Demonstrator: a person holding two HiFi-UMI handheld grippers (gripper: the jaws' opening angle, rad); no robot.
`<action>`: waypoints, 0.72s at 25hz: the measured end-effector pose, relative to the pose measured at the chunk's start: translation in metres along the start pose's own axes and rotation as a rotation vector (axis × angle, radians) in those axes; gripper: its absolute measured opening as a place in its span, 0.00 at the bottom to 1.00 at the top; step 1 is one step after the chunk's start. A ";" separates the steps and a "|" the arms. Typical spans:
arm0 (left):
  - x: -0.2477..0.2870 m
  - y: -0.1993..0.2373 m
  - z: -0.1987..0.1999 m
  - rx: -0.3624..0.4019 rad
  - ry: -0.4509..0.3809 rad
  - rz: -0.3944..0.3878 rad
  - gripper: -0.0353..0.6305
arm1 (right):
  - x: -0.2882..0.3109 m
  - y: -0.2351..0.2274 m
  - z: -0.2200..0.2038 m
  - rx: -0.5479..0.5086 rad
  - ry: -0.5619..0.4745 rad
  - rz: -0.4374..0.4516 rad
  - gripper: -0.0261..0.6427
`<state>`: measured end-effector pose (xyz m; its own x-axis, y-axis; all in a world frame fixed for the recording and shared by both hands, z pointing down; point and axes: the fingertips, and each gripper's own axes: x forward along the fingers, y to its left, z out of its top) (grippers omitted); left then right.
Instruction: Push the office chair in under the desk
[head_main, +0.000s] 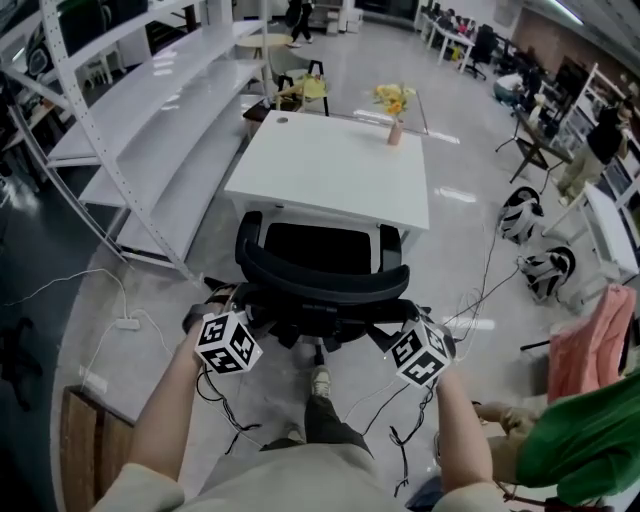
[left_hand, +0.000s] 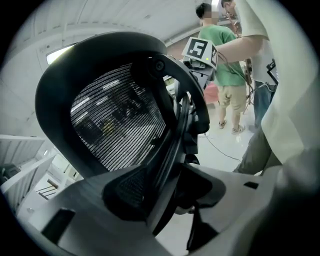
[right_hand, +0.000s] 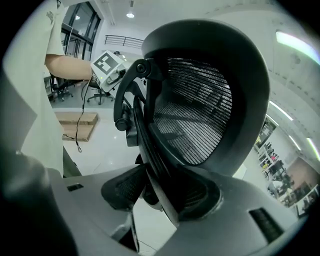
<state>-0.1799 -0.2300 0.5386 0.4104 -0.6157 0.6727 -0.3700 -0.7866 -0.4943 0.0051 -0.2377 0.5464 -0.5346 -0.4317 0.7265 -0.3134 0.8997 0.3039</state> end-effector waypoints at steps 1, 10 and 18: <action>0.003 0.006 -0.002 0.008 -0.006 0.009 0.39 | 0.004 -0.004 0.003 -0.003 -0.001 -0.005 0.33; 0.029 0.064 -0.019 0.033 -0.026 0.004 0.40 | 0.040 -0.048 0.027 0.005 -0.008 0.004 0.33; 0.056 0.110 -0.026 0.047 -0.037 0.007 0.40 | 0.066 -0.087 0.039 0.005 -0.002 -0.021 0.32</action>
<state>-0.2194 -0.3497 0.5366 0.4385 -0.6221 0.6486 -0.3336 -0.7828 -0.5253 -0.0337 -0.3465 0.5435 -0.5294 -0.4503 0.7190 -0.3287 0.8902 0.3155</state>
